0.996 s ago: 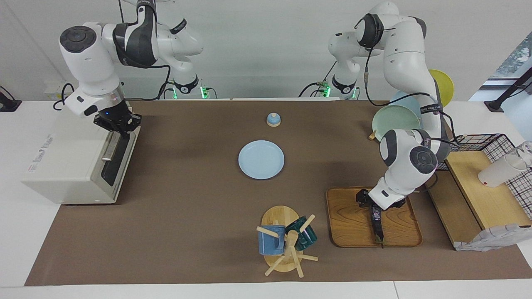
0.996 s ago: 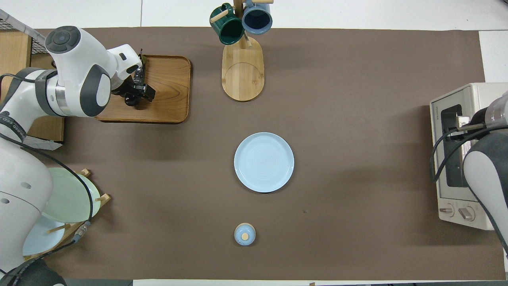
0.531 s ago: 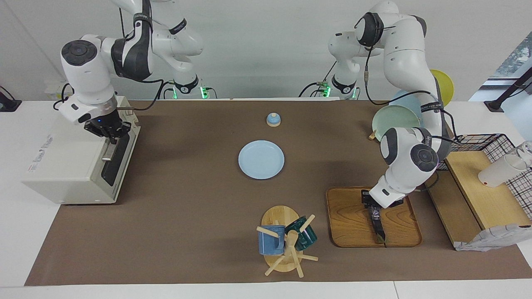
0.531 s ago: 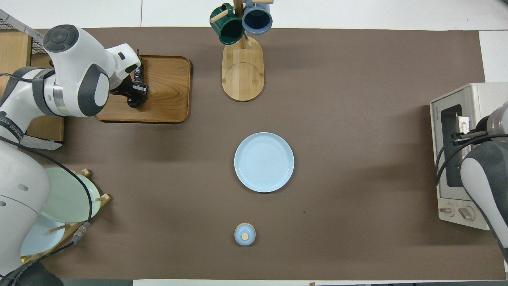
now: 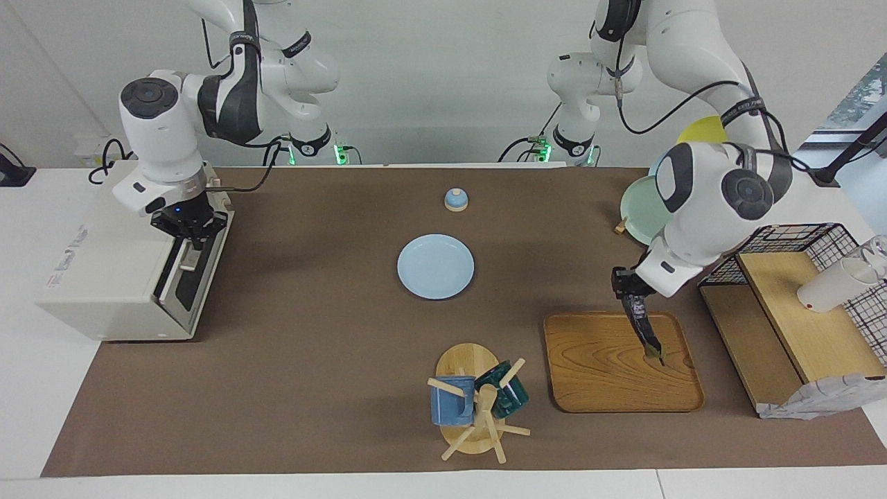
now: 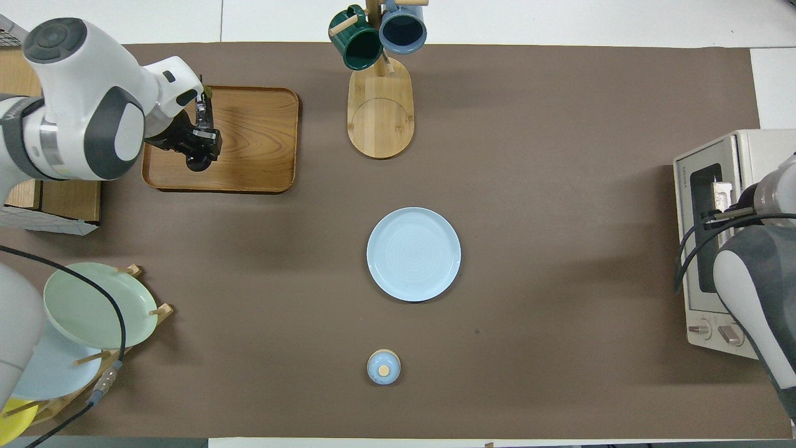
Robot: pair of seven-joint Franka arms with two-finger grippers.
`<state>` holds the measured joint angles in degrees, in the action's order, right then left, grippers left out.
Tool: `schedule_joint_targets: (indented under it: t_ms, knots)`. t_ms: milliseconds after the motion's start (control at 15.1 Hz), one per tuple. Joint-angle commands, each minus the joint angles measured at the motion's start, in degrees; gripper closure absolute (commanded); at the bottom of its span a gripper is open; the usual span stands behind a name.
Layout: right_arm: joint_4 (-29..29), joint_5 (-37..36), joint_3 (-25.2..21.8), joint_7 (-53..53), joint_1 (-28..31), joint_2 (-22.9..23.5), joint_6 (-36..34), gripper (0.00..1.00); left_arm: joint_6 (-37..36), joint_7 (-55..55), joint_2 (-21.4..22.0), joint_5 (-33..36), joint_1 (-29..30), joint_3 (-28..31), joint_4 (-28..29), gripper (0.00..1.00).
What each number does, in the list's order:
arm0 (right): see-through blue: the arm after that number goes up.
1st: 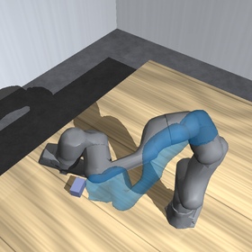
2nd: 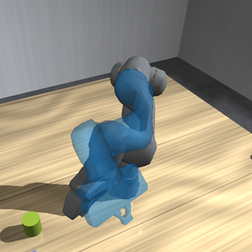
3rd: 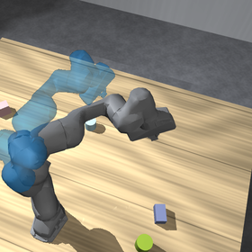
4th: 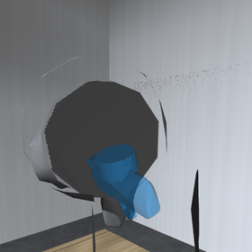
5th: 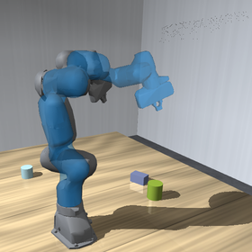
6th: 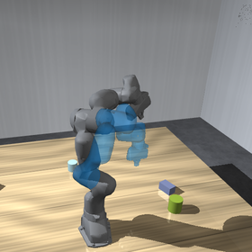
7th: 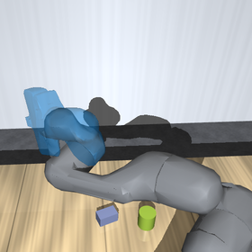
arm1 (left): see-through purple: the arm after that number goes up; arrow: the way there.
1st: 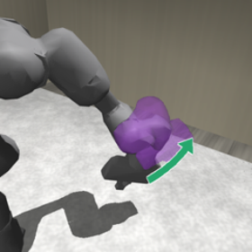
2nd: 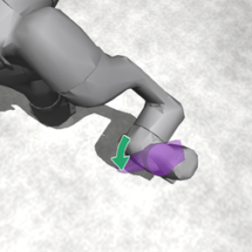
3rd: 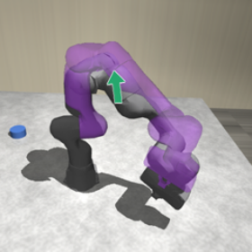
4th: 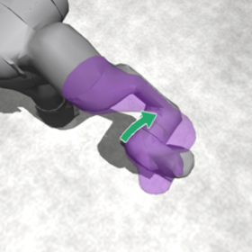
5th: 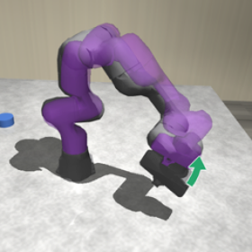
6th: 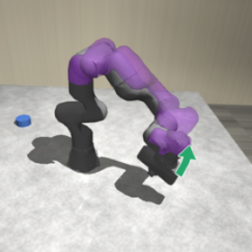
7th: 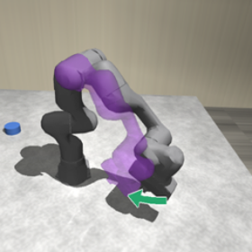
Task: Put eggplant into oven
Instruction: 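Carry the eggplant toward the plate while the right gripper opens the oven door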
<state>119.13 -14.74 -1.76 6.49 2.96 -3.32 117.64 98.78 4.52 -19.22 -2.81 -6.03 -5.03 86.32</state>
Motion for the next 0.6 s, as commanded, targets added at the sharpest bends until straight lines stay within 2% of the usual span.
schedule_joint_targets:
  t_ms: [0, 266, 531]
  knots:
    - [1.11, 2.24, 0.18, -3.31, -1.81, 4.72, 7.23, 1.00, -4.55, 5.92, 6.11, -3.06, -4.41, 0.46, 4.12, 1.00]
    - [2.15, 6.56, 0.27, -6.40, -4.10, 9.12, 13.47, 1.00, -1.77, 16.20, 7.26, -6.67, -12.93, 0.46, 5.78, 1.00]
    - [3.66, 6.92, 0.36, -6.40, -5.07, 11.66, 17.87, 1.00, 13.07, 23.15, 9.99, -8.35, -23.03, 0.55, 17.28, 1.00]
